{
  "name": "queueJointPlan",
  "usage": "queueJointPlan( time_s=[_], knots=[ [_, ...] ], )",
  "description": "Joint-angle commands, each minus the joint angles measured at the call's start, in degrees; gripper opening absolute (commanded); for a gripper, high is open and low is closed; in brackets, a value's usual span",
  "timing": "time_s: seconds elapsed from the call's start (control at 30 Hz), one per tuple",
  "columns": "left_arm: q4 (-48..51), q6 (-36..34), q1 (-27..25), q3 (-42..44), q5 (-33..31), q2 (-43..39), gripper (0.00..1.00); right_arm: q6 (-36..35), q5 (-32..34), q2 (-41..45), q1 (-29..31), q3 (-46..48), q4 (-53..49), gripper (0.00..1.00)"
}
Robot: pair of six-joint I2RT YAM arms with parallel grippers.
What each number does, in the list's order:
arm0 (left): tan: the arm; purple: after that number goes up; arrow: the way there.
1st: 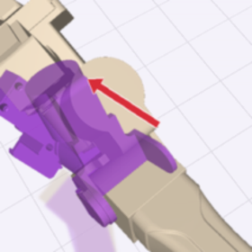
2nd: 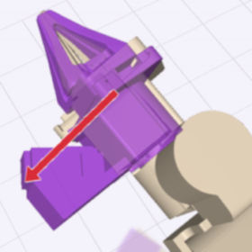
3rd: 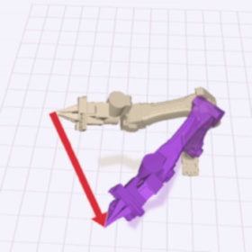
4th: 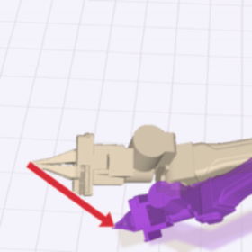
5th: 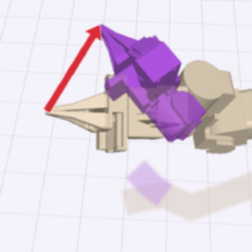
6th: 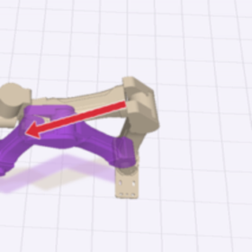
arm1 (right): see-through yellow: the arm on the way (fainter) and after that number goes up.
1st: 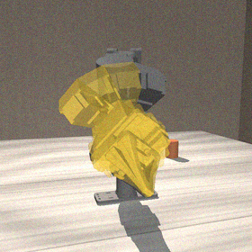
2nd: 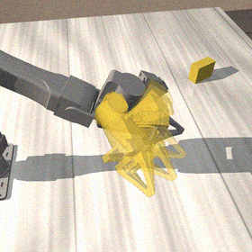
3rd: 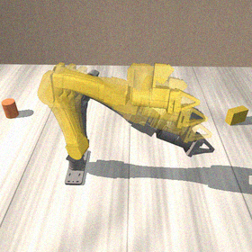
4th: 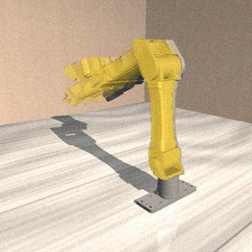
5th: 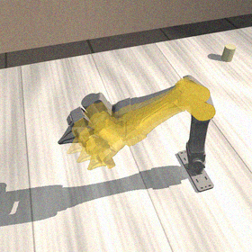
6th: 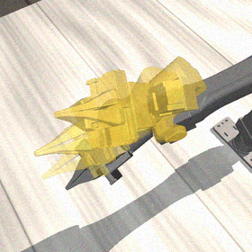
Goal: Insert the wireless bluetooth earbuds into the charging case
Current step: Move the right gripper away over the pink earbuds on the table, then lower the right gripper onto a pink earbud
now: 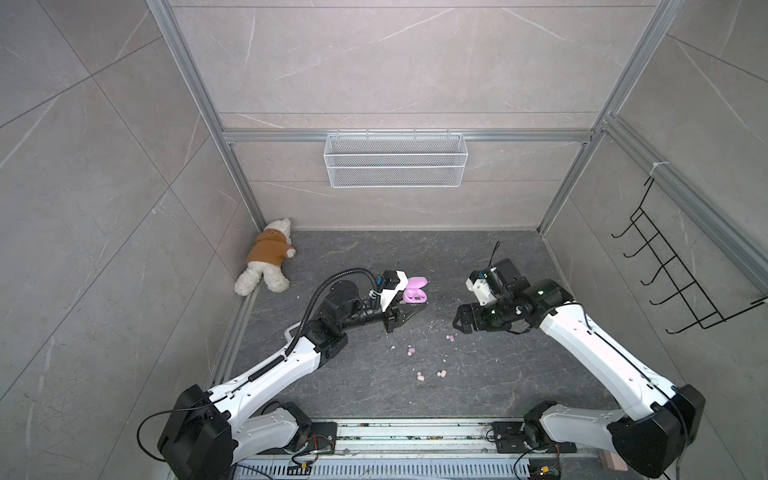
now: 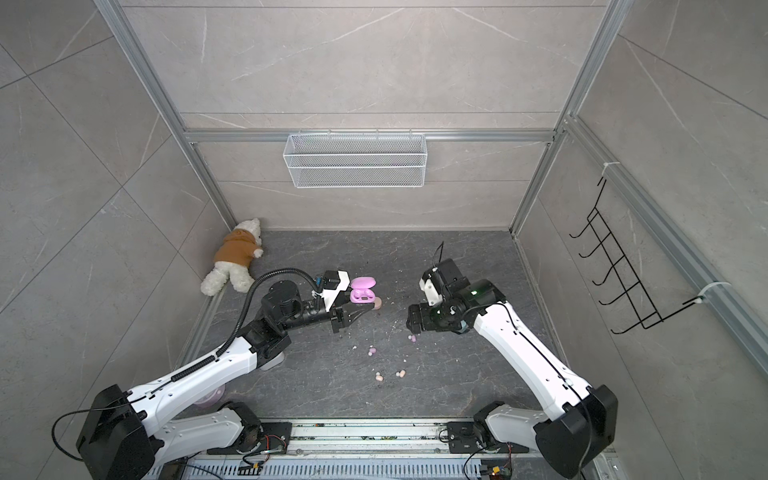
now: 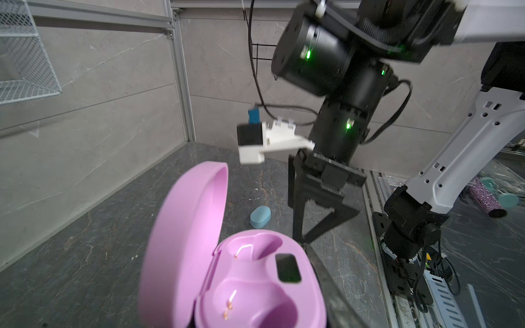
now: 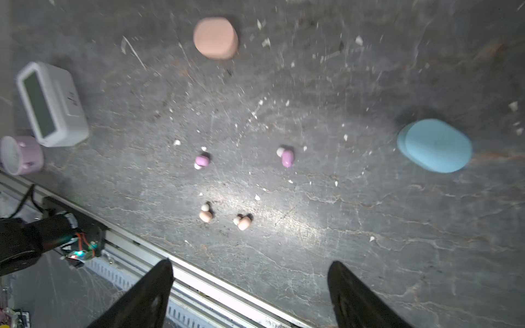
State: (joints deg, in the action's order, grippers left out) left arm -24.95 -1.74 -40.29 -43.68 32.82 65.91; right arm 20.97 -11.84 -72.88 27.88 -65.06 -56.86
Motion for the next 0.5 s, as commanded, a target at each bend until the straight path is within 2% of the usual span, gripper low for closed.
queueJointPlan(
  time_s=[0.0,0.23,0.37,0.47],
  knots=[
    [-2.4,-1.5,0.9,-3.1,0.1,0.2,0.06,5.8,-1.2,-1.5,-0.1,6.3,9.5,0.78],
    [-3.7,-2.2,2.1,-5.4,1.9,3.0,0.06,10.9,-3.0,-7.0,0.5,14.8,22.2,0.58],
    [-3.5,-2.4,2.4,-6.5,3.0,4.0,0.05,10.7,-0.7,-11.1,1.1,16.4,25.3,0.46],
    [-2.9,-2.6,2.5,-6.9,3.6,4.2,0.05,10.8,1.2,-12.7,2.1,17.5,27.8,0.41]
  ],
)
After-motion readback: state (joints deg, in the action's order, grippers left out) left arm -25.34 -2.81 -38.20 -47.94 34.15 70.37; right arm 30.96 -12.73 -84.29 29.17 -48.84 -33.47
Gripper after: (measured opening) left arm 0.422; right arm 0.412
